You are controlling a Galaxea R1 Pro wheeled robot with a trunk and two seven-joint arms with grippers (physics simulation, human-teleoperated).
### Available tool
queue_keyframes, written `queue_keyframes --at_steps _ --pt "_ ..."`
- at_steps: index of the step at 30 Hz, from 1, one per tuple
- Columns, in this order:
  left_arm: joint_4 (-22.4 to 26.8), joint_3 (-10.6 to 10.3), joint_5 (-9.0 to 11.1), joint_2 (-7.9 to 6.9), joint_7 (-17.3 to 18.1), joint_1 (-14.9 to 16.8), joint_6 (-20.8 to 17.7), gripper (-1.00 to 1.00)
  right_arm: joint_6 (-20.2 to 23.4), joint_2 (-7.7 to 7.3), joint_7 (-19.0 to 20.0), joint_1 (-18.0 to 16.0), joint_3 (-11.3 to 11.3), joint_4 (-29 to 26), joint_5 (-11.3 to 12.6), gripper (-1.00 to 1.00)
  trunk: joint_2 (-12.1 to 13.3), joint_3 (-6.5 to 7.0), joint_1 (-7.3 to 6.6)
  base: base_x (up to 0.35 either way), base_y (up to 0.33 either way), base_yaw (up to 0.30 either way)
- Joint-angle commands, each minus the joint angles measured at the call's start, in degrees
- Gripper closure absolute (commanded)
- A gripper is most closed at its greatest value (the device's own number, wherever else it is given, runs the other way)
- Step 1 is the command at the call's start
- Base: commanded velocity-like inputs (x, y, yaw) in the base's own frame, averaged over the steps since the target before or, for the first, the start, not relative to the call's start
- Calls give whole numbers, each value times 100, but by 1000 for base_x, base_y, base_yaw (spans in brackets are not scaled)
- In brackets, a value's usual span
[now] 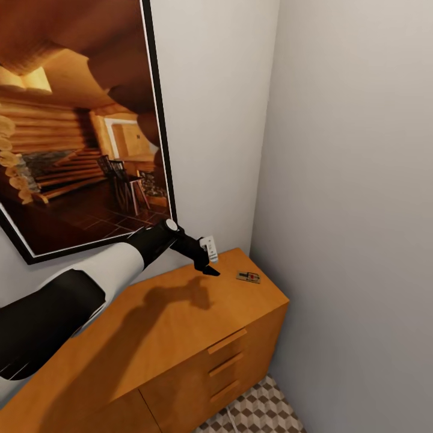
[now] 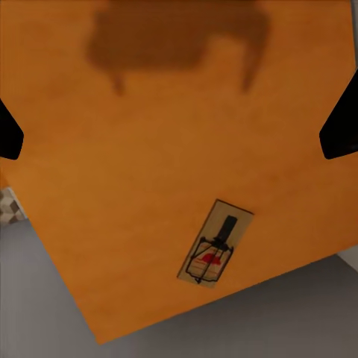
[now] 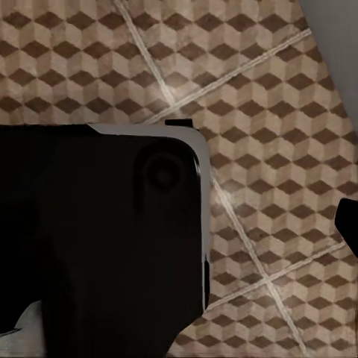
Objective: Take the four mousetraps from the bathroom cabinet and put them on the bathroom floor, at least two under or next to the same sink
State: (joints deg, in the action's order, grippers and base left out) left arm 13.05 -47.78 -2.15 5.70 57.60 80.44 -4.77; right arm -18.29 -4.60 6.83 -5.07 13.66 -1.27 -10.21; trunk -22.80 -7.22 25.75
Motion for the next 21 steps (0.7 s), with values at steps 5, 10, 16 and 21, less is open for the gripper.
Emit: queue_keyframes --at_steps 5,10,16,21 --pt "5 21 -24 1 24 -31 -50 -100 93 167 12 -3 -162 4 -264 -100 -12 -12 3 0 0 0" --pt "5 22 -23 1 23 -35 -50 -100 109 255 6 -2 -189 6 -295 -100 -12 -12 3 0 0 0" --pt "5 17 -22 1 18 -37 -51 -100 114 288 -131 -2 -196 5 -304 -100 -12 -12 3 0 0 0" --pt "5 14 -22 8 15 -42 -54 -100 115 292 -164 -2 -197 4 -305 -100 -12 -12 3 1 0 0"
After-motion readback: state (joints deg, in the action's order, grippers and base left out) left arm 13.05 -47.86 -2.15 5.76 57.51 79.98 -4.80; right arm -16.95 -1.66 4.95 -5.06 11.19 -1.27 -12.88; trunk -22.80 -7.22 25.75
